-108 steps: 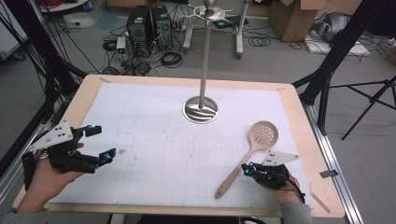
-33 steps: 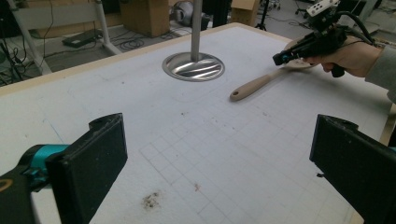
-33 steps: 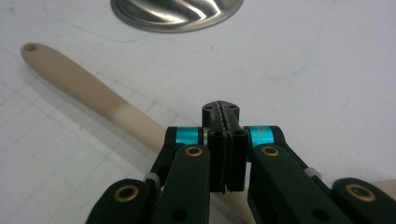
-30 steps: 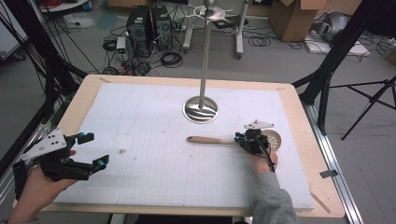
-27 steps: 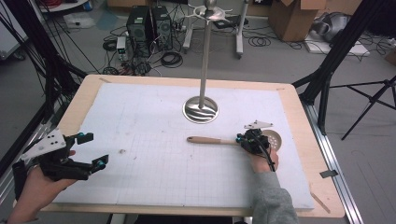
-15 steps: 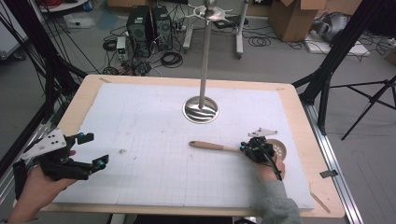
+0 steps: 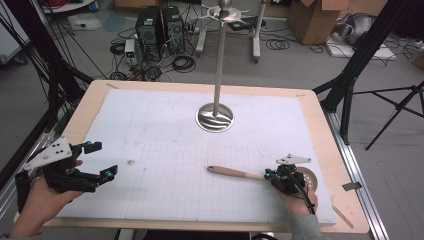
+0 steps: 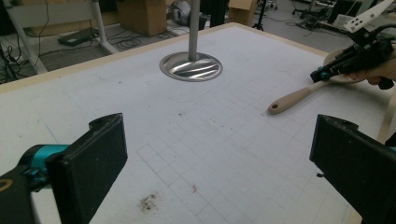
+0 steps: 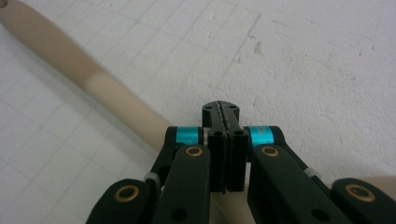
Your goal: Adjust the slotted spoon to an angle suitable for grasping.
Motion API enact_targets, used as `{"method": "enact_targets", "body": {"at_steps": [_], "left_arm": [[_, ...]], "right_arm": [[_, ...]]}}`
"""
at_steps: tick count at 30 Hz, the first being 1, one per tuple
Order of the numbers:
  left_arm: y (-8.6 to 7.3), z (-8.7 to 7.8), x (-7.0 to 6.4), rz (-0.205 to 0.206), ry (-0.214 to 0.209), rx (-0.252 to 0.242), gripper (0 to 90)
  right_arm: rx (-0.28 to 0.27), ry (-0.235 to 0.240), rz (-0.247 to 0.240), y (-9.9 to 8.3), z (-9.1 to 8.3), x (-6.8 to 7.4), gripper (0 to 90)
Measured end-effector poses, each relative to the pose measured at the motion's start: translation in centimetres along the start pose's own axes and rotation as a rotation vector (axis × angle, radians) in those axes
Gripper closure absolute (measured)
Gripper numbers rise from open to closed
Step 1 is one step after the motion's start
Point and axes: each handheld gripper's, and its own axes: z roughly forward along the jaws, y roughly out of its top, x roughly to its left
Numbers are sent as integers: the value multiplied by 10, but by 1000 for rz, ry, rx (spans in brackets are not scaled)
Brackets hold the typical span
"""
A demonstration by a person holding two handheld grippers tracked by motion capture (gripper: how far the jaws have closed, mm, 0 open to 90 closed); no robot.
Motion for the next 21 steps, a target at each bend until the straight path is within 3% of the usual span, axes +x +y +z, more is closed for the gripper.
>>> {"method": "enact_targets", "body": {"at_steps": [2, 3, 4, 6, 7, 8, 11, 12, 13, 14, 17, 21], "left_arm": [[0, 0, 0, 3, -2, 2, 44], [1, 0, -1, 4, 0, -1, 44], [1, -1, -1, 2, 1, -5, 45], [1, -1, -1, 3, 4, -5, 45], [1, -1, 0, 3, 5, -2, 44], [0, -1, 0, 0, 6, -1, 44], [0, -1, 0, -2, 6, -2, 44], [0, -1, 0, 0, 6, -1, 44], [0, -1, 0, 0, 5, 0, 44], [0, -1, 0, -2, 6, -1, 44], [-1, -1, 0, -1, 8, 7, 44], [-2, 0, 0, 1, 6, 11, 45]], "right_arm": [[10, -3, -20, 1, -1, 1, 900], [-16, -5, -93, 8, -4, 6, 900], [-43, 24, -106, 13, -6, 9, 900], [-53, 33, -122, 16, -8, 13, 900], [-63, 49, -155, 21, -8, 18, 900], [-94, 136, -226, 28, -6, 28, 900], [-103, 256, -332, 35, 3, 44, 900], [-103, 256, -332, 35, 3, 44, 900], [-109, 294, -381, 37, 6, 49, 900], [-79, 339, -437, 41, 12, 58, 900], [-65, 381, -472, 45, 19, 68, 900], [-30, 392, -510, 50, 33, 79, 900]]}}
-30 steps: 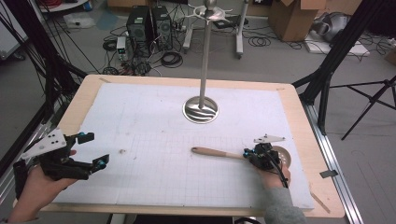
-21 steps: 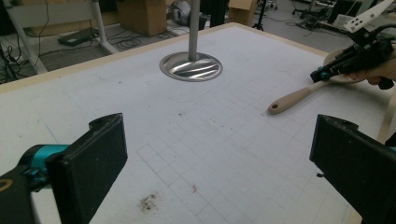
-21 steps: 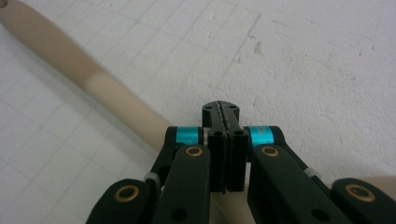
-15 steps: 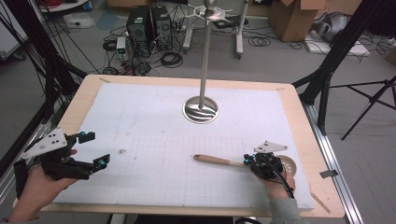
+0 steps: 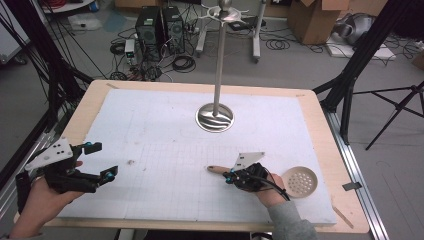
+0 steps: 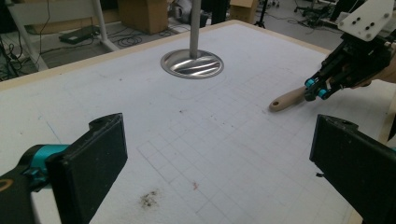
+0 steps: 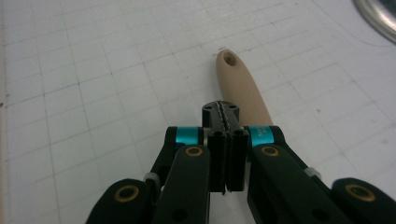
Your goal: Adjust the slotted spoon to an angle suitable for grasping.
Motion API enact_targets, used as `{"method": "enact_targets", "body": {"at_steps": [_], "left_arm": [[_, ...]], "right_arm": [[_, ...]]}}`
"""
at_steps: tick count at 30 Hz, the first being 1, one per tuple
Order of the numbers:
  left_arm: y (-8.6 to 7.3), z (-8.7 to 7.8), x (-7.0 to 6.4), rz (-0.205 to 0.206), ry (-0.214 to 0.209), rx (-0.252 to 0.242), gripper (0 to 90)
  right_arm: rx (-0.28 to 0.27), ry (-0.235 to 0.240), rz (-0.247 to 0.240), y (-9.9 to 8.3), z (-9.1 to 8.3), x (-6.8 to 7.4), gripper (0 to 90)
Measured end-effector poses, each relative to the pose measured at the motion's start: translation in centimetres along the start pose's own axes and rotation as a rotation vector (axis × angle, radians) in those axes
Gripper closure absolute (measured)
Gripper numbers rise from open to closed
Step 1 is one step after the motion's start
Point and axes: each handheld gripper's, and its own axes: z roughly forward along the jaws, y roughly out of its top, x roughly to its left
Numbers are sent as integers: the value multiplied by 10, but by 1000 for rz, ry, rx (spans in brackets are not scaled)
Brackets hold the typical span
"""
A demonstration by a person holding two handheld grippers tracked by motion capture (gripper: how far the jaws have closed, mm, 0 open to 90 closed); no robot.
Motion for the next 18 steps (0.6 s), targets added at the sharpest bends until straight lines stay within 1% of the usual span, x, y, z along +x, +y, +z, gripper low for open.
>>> {"method": "enact_targets", "body": {"at_steps": [1, 2, 3, 4, 5, 7, 8, 9, 10, 11, 12, 13, 14, 15, 16, 18], "left_arm": [[0, 0, 0, -1, 0, -1, 44], [0, 0, 0, -1, 0, -1, 44], [0, 0, 0, -1, 2, -2, 44], [0, 0, 0, -1, 2, -2, 44], [0, -1, 1, -2, 2, -1, 44], [-1, -1, 1, -3, 3, -1, 44], [-1, -1, 1, -3, 3, -1, 44], [-1, -1, 1, -4, 3, -2, 44], [-1, -1, 1, -4, 3, -2, 44], [-1, -1, 1, -5, 3, -1, 44], [-1, -1, 1, -5, 3, 0, 45], [-1, -1, 1, -3, 3, 2, 44], [-1, -1, 1, -3, 3, 2, 44], [-2, -1, 1, -6, 3, 2, 45], [-2, -1, 1, -5, 3, 2, 45], [-2, -2, 1, -7, 4, 1, 44]], "right_arm": [[2, 4, -3, 2, 4, 0, 900], [2, 4, -3, 2, 4, 0, 900], [13, 13, -6, 5, 11, -2, 900], [13, 13, -6, 5, 11, -2, 900], [35, 7, -7, 6, 19, -5, 900], [39, 4, -2, 6, 25, -8, 900], [39, 4, -2, 6, 25, -8, 900], [20, -6, 25, 7, 27, -15, 900], [20, -6, 25, 7, 27, -15, 900], [8, -17, 49, 6, 29, -22, 900], [-3, -23, 67, 6, 30, -24, 900], [-14, -29, 79, 6, 30, -29, 900], [-14, -29, 79, 6, 30, -29, 900], [-43, -40, 128, 4, 32, -39, 900], [-45, -57, 132, 4, 33, -42, 900], [-47, -100, 165, 6, 36, -47, 900]]}}
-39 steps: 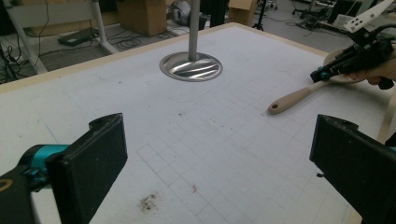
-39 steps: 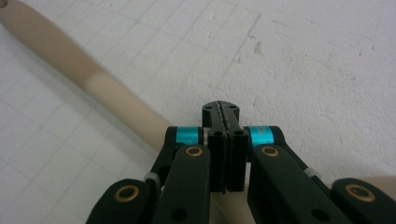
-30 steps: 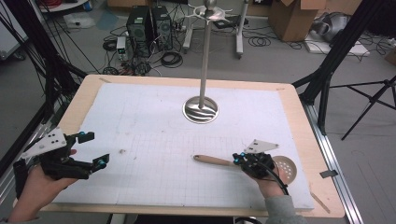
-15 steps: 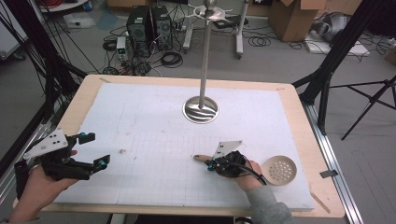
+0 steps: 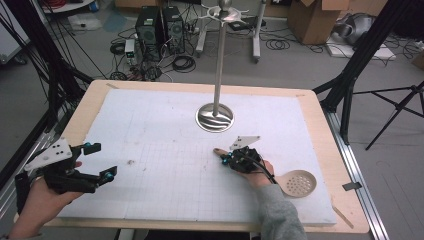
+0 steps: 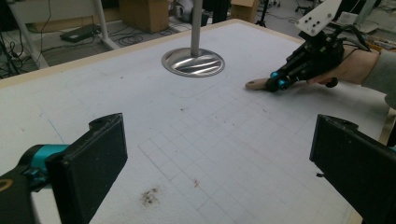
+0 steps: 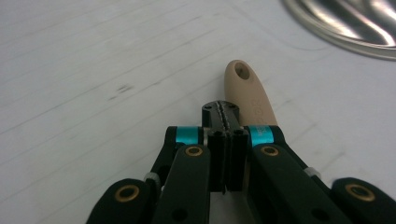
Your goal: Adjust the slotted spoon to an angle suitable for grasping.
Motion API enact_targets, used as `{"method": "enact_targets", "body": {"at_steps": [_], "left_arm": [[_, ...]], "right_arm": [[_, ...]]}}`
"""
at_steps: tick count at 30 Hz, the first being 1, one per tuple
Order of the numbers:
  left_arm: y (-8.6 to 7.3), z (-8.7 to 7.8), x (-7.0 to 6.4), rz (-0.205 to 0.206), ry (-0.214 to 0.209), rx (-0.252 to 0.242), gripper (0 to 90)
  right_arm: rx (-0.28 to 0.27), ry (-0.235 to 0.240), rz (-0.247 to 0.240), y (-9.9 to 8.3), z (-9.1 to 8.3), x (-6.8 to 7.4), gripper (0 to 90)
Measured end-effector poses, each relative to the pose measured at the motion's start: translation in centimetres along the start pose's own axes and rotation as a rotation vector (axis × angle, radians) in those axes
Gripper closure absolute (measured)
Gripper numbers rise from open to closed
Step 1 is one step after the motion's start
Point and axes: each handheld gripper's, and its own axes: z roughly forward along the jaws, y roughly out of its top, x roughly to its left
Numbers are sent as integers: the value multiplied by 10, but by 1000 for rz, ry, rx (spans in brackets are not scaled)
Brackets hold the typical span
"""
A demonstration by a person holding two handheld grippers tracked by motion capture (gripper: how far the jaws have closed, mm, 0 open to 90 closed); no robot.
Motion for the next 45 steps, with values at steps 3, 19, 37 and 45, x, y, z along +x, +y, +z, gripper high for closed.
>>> {"method": "enact_targets", "body": {"at_steps": [3, 19, 37, 45], "left_arm": [[0, 0, 0, -3, 1, -1, 44], [0, -4, 0, -6, -3, -8, 44], [2, 1, -6, 5, -16, -2, 44], [1, -1, -4, 5, -14, -3, 44]], "right_arm": [[-1, -105, 45, 3, 5, -8, 900], [-42, -185, 174, 6, -3, -32, 900], [-84, -7, 15, -8, -98, -33, 811], [-89, -15, 2, -25, -111, -45, 495]]}}
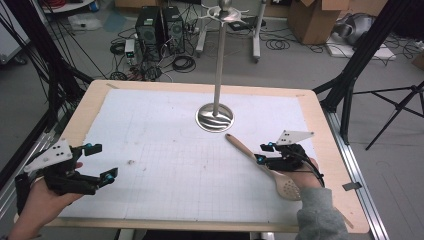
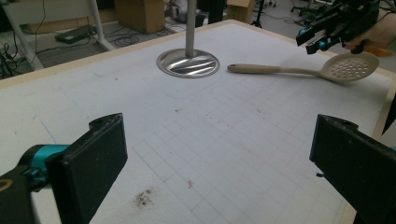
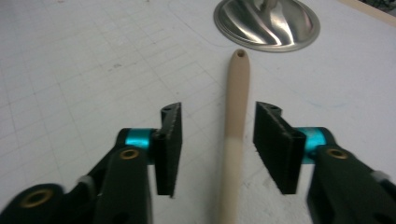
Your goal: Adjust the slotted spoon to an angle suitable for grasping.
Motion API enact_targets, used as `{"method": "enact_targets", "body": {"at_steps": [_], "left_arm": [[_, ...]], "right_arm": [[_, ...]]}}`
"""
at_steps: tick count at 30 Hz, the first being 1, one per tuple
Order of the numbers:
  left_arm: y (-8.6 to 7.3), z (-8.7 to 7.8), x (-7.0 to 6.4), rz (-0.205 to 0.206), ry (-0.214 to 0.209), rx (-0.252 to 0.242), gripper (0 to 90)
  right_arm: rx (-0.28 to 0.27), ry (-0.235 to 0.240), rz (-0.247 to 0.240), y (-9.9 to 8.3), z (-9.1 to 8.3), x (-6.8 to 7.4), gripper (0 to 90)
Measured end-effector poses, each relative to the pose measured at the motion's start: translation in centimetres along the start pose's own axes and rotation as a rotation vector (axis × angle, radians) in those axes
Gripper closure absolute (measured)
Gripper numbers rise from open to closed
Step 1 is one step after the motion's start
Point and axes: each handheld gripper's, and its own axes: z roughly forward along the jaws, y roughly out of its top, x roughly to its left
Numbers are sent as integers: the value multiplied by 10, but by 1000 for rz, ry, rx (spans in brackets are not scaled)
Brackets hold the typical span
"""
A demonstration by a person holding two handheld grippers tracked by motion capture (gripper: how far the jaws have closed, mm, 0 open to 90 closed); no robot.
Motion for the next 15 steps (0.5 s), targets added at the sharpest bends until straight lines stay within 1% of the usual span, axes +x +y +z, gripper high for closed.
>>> {"method": "enact_targets", "body": {"at_steps": [2, 3, 4, 5, 6, 7, 8, 12, 15], "left_arm": [[0, 0, 0, 0, -1, 1, 44], [0, 0, 0, 0, -1, 1, 44], [-1, -1, 1, -1, 0, 3, 44], [-1, -1, 1, -1, 1, 2, 44], [-1, -1, 1, -1, 1, 2, 45], [-1, -1, 2, -4, 1, 4, 45], [-1, -1, 2, -8, 4, 0, 44], [-1, -2, 3, -7, 2, -1, 44], [0, -3, 3, -7, 2, -5, 44]], "right_arm": [[7, -11, 5, -2, -3, -2, 397], [7, -11, 5, -2, -3, -2, 397], [17, -13, 16, -3, -7, -4, 305], [22, -14, 20, -3, -8, -5, 264], [26, -11, 19, -4, -10, -6, 193], [26, -11, 19, -4, -10, -6, 193], [22, -6, 25, -5, -13, -6, 147], [27, 0, 11, -7, -19, -6, 140], [29, 6, 11, -9, -21, -7, 141]]}}
